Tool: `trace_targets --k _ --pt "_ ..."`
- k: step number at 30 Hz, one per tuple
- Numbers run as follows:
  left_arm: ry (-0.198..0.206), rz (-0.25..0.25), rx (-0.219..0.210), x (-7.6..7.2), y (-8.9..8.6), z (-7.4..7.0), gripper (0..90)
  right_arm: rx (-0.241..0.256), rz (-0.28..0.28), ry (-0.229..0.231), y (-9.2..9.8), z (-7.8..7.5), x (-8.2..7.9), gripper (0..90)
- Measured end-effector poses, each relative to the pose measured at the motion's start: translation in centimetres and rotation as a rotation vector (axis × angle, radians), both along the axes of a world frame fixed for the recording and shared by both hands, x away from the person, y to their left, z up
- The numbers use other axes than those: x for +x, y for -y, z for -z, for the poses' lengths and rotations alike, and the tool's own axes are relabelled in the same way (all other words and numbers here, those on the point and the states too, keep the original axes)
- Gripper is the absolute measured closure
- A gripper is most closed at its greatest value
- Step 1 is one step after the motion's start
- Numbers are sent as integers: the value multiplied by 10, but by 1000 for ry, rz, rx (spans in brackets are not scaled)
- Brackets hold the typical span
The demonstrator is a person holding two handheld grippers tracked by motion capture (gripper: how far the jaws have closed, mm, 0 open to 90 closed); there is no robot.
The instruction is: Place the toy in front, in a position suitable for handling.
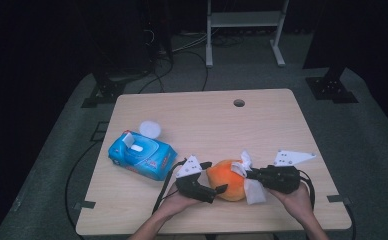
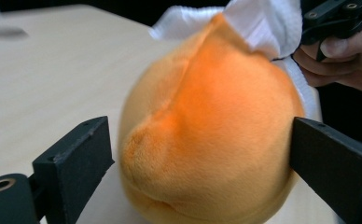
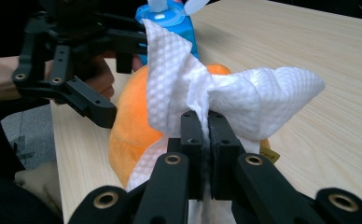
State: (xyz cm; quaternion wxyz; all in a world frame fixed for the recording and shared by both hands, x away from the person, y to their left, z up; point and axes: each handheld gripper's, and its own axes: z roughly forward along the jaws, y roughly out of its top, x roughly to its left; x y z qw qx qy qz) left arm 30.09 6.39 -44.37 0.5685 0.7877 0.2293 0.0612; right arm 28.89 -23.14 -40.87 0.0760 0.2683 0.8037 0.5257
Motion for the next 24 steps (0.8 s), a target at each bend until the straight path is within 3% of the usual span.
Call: trace_targets --k 1,4,6,9,13,17,20,22,24 --pt "-7 23 -3 -1 1 0 139 -6 1 7 -1 -1 -1 857" --pt "63 7 48 -8 1 -9 331 2 5 49 -4 -8 -5 859" --pt "97 -7 73 -11 2 -15 382 28 -2 67 -5 -13 -8 859" --pt "164 -21 133 -17 4 -27 383 55 -23 101 -12 -21 -14 859" --pt "184 3 155 -20 7 -25 374 18 -33 107 -20 -19 -14 858" --pt "174 9 128 -15 5 -21 249 7 -11 55 -14 -7 -6 858" --pt "125 2 123 -9 5 -14 124 6 7 46 -11 -6 -5 858" --pt "111 14 101 -9 5 -11 177 12 6 39 -11 -6 -5 858" --pt "128 5 111 -12 7 -12 253 2 -2 60 -16 -9 -9 858"
